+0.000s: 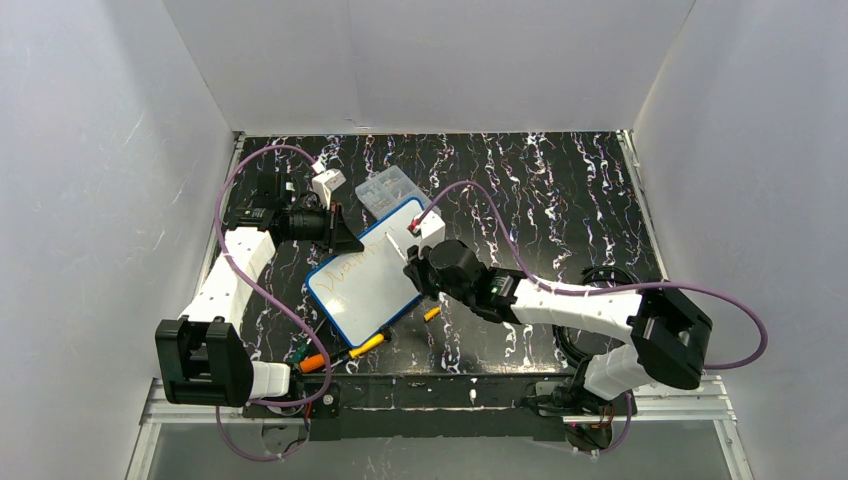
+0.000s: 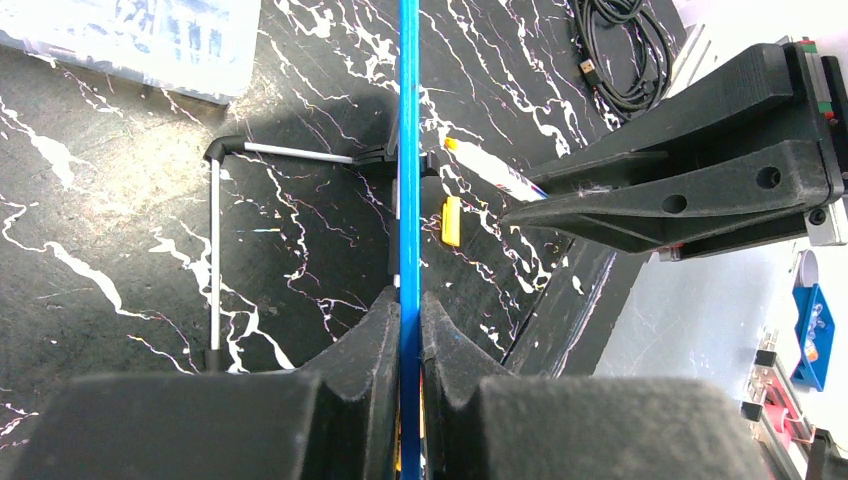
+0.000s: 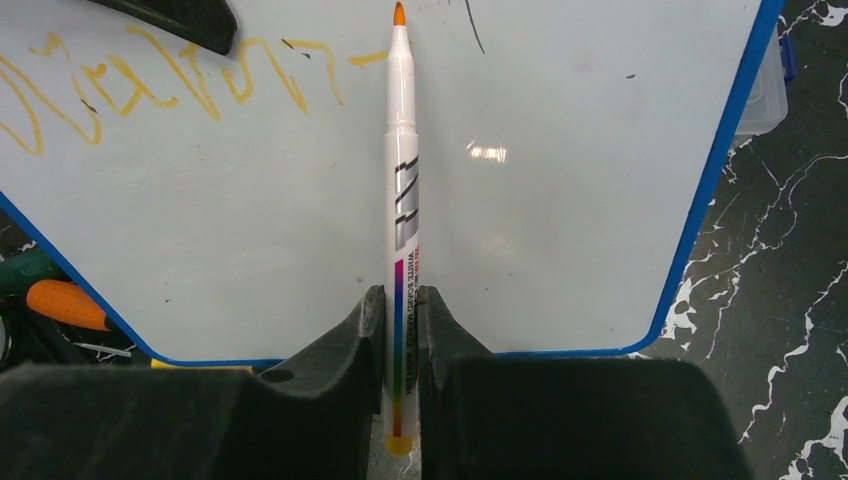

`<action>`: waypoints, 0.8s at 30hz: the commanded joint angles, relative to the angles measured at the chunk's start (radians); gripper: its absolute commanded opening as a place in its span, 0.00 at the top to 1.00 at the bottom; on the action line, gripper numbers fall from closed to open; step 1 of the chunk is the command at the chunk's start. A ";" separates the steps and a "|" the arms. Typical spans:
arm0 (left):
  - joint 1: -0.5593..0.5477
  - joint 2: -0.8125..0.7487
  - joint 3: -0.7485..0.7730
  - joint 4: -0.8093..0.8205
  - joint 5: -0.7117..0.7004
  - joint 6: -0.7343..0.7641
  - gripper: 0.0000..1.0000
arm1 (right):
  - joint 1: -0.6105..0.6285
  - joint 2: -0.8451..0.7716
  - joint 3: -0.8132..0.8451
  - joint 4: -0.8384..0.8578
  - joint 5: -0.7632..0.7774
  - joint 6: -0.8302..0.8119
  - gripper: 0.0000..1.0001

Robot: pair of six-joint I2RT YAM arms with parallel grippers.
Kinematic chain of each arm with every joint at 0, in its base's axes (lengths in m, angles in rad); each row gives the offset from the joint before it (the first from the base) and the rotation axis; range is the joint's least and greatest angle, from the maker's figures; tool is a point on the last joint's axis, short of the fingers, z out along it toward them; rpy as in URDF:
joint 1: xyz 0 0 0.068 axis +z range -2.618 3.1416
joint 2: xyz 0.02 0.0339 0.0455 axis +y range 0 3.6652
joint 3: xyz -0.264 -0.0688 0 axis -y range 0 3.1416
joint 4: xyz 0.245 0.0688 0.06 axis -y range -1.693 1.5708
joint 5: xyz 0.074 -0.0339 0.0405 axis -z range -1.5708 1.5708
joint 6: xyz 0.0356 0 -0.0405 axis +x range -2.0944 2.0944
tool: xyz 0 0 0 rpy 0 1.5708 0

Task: Write a sentence on the whiteboard

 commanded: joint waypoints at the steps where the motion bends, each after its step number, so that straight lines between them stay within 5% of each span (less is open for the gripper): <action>1: -0.006 -0.024 -0.021 -0.028 0.038 -0.004 1.00 | -0.003 -0.008 0.067 0.023 -0.002 -0.035 0.99; 24: -0.006 -0.045 -0.027 -0.018 0.048 -0.008 1.00 | -0.003 0.047 0.046 -0.073 -0.039 0.028 0.99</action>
